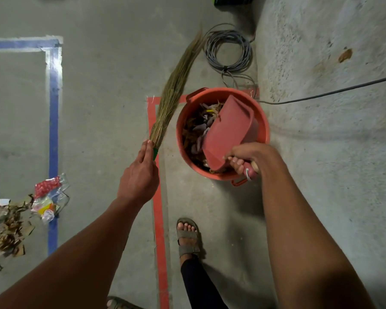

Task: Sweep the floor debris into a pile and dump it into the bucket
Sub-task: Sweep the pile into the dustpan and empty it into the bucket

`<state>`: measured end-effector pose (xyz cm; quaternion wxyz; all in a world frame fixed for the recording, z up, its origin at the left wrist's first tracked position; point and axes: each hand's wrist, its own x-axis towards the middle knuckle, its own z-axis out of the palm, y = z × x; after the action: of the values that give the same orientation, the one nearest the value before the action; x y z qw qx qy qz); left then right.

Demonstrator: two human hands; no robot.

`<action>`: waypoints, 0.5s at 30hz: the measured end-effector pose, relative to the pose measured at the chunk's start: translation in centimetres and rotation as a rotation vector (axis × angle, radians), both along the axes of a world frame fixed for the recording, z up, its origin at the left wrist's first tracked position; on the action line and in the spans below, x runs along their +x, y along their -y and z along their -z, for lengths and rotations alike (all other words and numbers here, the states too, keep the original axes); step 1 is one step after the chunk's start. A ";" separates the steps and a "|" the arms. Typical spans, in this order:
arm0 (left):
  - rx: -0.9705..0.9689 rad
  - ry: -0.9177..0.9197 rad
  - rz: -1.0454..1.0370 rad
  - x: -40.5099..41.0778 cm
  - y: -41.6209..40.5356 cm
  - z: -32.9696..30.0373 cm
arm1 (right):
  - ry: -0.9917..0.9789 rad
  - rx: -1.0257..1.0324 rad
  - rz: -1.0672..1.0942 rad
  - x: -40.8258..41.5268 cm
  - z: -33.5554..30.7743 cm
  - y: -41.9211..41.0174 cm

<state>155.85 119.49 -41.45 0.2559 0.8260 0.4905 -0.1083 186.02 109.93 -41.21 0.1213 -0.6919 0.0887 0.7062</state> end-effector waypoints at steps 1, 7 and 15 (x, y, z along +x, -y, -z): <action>-0.001 -0.003 -0.004 -0.4 -0.1 0.5 | -0.022 -0.026 -0.016 -0.4 1.6 -0.7; -0.003 -0.032 -0.020 -3.1 -0.1 3.3 | -0.017 -0.107 -0.029 -1.2 6.7 -3.3; -0.037 -0.078 -0.056 -6.0 0.0 4.1 | -0.025 -0.077 0.106 -1.2 7.4 -1.6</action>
<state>149.89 119.52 -45.52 0.2547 0.8022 0.5208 -0.1424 184.84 111.55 -48.65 0.1306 -0.6817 0.1535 0.7034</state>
